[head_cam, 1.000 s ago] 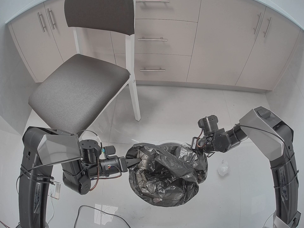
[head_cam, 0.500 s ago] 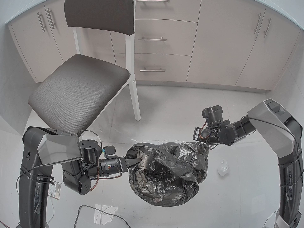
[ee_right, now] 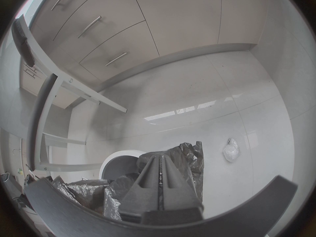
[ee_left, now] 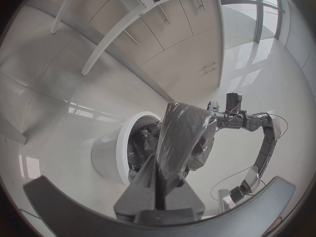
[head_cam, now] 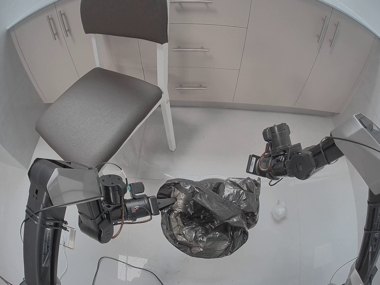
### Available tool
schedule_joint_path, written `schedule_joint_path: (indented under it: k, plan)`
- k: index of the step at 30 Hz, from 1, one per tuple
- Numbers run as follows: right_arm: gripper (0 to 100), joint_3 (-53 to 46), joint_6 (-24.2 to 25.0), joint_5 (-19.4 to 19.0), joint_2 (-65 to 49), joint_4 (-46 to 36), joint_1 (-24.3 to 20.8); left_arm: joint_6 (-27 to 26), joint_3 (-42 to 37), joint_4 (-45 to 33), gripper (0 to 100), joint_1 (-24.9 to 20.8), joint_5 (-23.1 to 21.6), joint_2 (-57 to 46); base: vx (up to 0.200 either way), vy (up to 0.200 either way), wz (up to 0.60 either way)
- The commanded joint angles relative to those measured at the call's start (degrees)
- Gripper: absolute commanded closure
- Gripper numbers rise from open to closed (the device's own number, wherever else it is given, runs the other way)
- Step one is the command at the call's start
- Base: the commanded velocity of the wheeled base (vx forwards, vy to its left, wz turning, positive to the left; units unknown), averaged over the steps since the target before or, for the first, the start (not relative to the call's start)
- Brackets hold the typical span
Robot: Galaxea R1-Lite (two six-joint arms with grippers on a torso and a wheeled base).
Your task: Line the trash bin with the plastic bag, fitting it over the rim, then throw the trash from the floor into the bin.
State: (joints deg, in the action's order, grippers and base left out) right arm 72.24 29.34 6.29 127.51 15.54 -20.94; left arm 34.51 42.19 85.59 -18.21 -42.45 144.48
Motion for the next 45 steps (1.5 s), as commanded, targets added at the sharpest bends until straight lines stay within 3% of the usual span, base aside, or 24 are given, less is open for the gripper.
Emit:
schedule_joint_path:
  k: [1,4,5,37,38,45]
  plan:
    - [100,-0.87,-0.34,-0.84,1.95,0.37,0.73,0.03,0.0,0.02,100,0.02,0.0,0.1,0.0,0.0,0.0]
    - [100,-0.35,-0.34,-0.93,2.92,0.63,0.99,0.03,0.0,0.02,100,-0.07,0.0,0.01,0.0,0.0,0.0]
    - [0,0.0,-0.25,-1.02,3.09,1.33,1.08,0.03,0.0,0.02,100,0.02,0.0,0.1,0.0,0.0,0.0]
    - [0,0.53,0.8,-0.4,11.53,3.09,0.29,0.03,0.0,0.02,100,0.02,0.0,0.1,0.0,0.0,0.0]
    - [100,0.62,0.8,-0.4,11.35,3.09,0.29,0.03,0.0,0.02,100,0.02,0.0,0.1,0.0,0.0,0.0]
    - [100,0.44,0.89,-0.4,9.95,3.27,0.2,0.03,0.0,0.02,100,0.02,0.0,0.1,0.0,0.0,0.0]
